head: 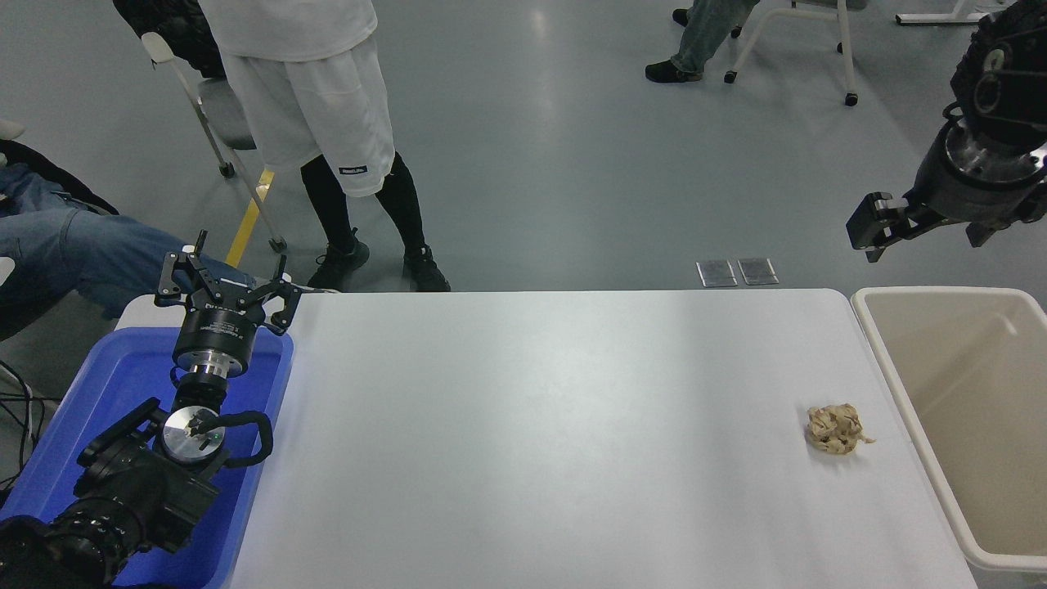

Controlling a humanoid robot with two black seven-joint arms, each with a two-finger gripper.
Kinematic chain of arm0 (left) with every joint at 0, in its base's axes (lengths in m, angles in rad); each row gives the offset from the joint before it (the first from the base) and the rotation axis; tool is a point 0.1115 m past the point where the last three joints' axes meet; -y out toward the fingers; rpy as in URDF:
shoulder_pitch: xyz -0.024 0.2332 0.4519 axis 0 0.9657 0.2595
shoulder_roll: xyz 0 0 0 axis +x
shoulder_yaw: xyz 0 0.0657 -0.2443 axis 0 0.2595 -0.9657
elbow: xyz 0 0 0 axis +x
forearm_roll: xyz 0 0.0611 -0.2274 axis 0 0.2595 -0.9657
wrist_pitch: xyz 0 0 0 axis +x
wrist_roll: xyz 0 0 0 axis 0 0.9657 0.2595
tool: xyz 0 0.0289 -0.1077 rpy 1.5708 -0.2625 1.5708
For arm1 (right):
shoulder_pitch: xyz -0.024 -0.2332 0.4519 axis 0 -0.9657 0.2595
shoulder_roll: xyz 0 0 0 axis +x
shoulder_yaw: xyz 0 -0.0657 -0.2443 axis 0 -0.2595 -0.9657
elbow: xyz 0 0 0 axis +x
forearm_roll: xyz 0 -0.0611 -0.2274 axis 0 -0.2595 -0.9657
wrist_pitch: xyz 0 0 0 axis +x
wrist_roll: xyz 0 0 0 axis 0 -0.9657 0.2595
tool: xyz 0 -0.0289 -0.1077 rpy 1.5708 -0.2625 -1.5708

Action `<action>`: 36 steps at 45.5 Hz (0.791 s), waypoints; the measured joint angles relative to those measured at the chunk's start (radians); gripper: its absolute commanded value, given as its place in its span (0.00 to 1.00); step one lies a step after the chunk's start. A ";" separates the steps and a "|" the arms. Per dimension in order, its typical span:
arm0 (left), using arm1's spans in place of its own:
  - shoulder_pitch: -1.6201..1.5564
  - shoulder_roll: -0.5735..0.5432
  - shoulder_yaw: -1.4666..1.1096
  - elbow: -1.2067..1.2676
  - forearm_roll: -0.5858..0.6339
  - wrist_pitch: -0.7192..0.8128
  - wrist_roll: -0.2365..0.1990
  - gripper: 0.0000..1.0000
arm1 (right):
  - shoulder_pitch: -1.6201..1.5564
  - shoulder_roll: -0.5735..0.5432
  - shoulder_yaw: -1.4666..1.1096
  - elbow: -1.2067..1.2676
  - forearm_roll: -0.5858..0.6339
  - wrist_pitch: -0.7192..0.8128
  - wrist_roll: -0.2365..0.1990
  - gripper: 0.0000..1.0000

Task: Pick up paper ball place in dustbin

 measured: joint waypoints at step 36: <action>0.000 0.000 0.000 0.000 0.000 -0.001 0.000 0.99 | -0.265 -0.175 0.180 -0.092 0.039 0.000 -0.002 1.00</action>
